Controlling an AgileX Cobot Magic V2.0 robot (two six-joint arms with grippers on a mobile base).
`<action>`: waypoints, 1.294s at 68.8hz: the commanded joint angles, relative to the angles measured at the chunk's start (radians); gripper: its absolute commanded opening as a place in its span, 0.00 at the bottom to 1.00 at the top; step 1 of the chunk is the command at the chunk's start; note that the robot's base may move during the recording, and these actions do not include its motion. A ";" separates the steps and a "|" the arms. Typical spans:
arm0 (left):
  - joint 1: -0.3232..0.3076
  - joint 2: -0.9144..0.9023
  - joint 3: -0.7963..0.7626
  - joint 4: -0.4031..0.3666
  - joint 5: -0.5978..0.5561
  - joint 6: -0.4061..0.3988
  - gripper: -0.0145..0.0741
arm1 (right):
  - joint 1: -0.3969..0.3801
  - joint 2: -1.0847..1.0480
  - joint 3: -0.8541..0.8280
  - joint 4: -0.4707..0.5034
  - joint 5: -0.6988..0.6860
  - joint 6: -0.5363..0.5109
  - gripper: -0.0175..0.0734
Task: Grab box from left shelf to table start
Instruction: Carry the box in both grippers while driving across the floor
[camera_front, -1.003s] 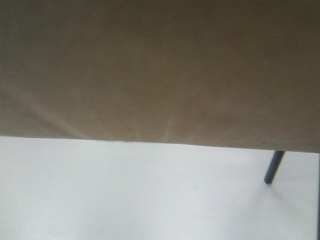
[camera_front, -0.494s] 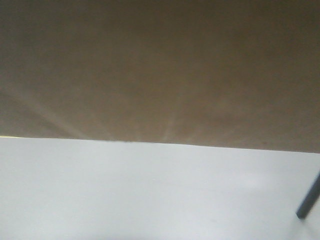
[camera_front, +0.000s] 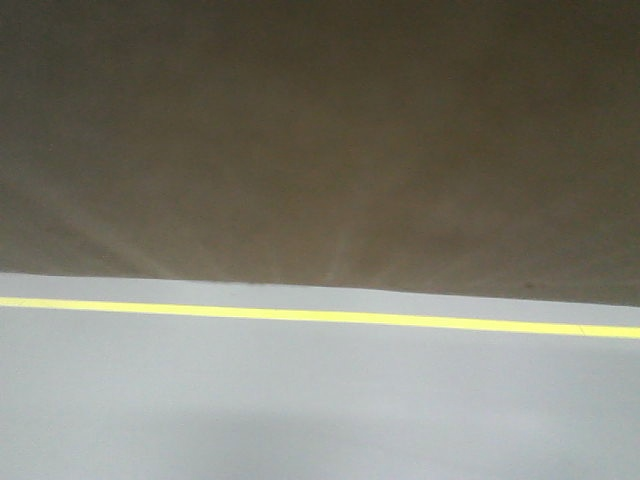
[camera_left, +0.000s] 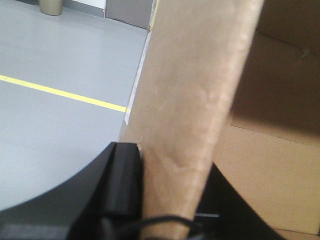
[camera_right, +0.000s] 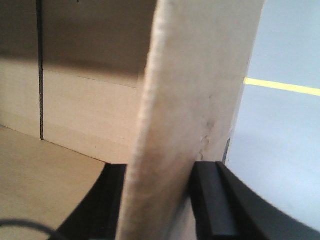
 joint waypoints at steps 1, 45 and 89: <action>-0.026 0.004 -0.038 -0.085 -0.085 0.107 0.06 | -0.007 0.017 -0.027 -0.103 -0.147 -0.022 0.25; -0.026 0.004 -0.038 -0.085 -0.083 0.107 0.06 | -0.007 0.017 -0.027 -0.103 -0.146 -0.022 0.25; -0.026 0.004 -0.038 -0.085 -0.083 0.107 0.06 | -0.007 0.017 -0.027 -0.103 -0.146 -0.022 0.25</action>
